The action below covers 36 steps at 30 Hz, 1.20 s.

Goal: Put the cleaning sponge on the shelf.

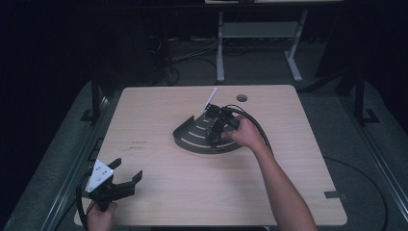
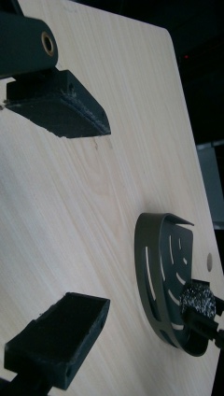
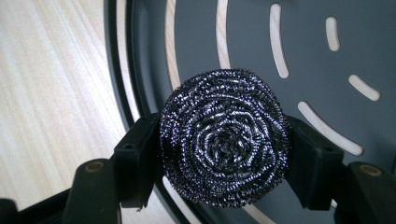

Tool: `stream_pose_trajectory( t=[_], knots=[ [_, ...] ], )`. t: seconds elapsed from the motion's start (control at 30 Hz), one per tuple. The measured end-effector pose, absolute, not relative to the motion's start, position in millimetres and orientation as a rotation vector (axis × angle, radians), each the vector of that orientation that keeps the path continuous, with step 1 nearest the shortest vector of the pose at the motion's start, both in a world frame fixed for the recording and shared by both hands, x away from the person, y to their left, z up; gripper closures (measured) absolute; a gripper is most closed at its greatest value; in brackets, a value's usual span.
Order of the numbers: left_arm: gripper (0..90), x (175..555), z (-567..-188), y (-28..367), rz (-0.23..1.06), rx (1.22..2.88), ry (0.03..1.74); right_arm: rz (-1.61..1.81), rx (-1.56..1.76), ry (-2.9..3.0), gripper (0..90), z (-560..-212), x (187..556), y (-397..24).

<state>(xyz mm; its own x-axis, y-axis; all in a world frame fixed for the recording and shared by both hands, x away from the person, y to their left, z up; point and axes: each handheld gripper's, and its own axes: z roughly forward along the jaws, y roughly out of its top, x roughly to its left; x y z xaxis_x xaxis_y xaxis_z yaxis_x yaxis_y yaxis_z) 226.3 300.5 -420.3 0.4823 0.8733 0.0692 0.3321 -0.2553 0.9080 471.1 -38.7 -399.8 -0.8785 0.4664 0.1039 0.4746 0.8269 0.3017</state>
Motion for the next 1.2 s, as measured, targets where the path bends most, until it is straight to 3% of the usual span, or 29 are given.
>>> stream_pose_trajectory(
  t=[1.2],
  knots=[
    [13.7,227,-420,304,0.749,1.804,1.023,-0.499,-0.887,-2.932,33.1,-423,491,-31]
  ],
)
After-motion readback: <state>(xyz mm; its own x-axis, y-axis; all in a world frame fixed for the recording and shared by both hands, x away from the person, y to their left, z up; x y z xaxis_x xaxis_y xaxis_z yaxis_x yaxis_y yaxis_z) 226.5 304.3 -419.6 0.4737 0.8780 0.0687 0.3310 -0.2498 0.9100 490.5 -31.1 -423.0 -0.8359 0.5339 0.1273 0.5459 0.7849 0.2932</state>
